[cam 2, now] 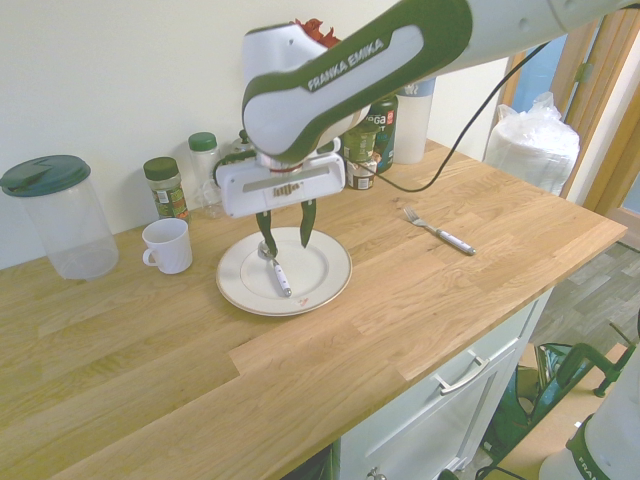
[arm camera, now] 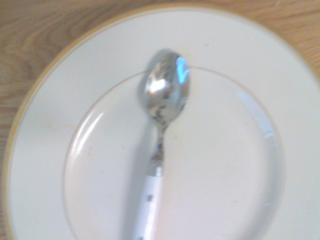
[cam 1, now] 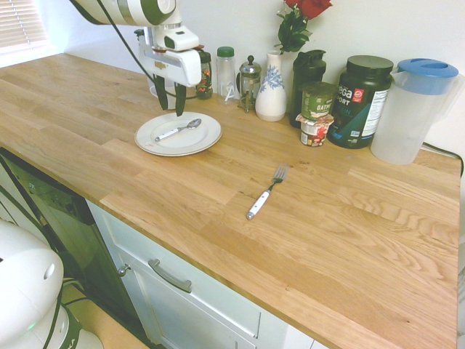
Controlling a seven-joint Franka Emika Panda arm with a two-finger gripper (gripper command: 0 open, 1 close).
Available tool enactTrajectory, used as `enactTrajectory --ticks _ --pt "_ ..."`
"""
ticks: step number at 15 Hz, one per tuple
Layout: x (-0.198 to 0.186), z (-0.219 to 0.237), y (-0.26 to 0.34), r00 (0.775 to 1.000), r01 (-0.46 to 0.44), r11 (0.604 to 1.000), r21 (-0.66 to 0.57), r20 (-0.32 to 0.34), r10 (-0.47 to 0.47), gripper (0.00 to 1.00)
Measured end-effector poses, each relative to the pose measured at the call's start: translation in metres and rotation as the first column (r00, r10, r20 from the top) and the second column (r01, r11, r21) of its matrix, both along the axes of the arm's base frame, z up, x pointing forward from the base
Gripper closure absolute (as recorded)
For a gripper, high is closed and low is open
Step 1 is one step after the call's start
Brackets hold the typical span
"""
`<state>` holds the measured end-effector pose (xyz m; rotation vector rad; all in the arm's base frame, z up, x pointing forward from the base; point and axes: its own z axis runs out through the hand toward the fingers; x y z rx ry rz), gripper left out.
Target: Put the spoon into the plate
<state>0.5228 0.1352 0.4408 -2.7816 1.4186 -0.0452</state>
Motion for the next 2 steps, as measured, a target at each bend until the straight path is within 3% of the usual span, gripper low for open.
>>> enactTrajectory --ticks 2 --pt "-0.013 0.013 -0.05 0.997 -0.08 0.997 -0.007 0.018 0.08 0.0"
